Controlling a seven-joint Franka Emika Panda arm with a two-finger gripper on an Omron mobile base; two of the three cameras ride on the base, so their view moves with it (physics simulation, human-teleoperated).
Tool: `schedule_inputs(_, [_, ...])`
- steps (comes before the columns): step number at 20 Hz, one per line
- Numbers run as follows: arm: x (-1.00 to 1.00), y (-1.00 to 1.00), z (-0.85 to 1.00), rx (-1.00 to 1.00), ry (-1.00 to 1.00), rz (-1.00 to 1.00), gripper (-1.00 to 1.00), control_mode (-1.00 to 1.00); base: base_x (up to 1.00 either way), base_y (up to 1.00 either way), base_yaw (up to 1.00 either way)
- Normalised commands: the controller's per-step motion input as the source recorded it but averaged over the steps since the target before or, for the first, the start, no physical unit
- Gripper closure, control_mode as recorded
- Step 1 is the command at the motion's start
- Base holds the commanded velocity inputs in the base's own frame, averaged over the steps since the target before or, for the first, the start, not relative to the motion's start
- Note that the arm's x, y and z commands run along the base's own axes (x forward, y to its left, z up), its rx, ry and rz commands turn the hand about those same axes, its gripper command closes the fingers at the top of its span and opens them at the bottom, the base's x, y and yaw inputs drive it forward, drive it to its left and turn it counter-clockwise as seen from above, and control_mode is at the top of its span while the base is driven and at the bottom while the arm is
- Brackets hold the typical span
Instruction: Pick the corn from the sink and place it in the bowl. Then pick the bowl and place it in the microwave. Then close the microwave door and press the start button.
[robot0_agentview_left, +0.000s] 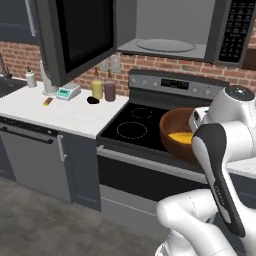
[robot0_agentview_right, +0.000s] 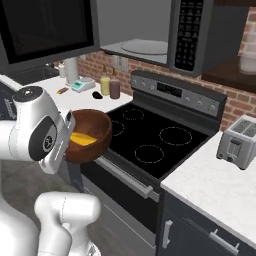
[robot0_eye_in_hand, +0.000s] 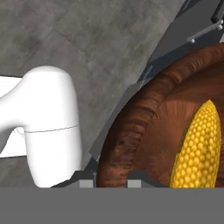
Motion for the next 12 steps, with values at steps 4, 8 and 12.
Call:
schedule_inputs(4, [0.0,0.0,0.0,0.0,0.0,0.0,1.0,1.0,0.75,-0.13,0.0])
schedule_inputs(8, [0.0,0.0,0.0,0.0,0.0,0.0,1.0,1.0,0.68,0.0,0.0])
schedule_inputs(12, [0.0,0.0,0.0,0.0,0.0,0.0,1.0,1.0,0.57,0.16,-0.01])
